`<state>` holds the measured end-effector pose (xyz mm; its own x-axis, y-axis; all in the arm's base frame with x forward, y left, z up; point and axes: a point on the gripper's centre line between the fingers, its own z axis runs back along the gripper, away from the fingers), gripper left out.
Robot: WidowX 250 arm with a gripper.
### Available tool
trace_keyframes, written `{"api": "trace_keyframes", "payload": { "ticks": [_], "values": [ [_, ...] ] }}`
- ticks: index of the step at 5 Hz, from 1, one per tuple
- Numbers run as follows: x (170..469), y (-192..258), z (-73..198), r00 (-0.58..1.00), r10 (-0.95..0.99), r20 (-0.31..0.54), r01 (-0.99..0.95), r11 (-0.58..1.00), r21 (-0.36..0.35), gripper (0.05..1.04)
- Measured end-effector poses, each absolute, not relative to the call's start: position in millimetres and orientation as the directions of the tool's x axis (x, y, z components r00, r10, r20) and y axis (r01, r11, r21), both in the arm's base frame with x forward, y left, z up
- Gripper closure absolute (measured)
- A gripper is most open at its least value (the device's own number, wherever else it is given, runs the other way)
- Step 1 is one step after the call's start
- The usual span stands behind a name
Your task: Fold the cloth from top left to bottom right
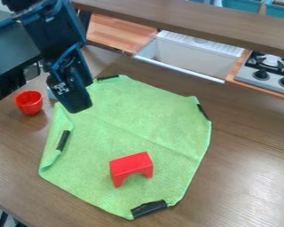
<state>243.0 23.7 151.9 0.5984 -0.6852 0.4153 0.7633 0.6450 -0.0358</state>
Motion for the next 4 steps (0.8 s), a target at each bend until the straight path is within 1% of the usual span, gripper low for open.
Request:
{"api": "trace_keyframes", "payload": {
  "ticks": [1,3,4],
  "values": [
    [242,23,147,0.605,-0.682,0.41,0.763,0.644,-0.055,0.084],
    [244,24,146,0.611,-0.678,0.409,0.756,0.653,-0.049,0.084],
    [266,41,129,0.685,-0.619,0.384,0.676,0.736,-0.019,0.084]
  ]
}}
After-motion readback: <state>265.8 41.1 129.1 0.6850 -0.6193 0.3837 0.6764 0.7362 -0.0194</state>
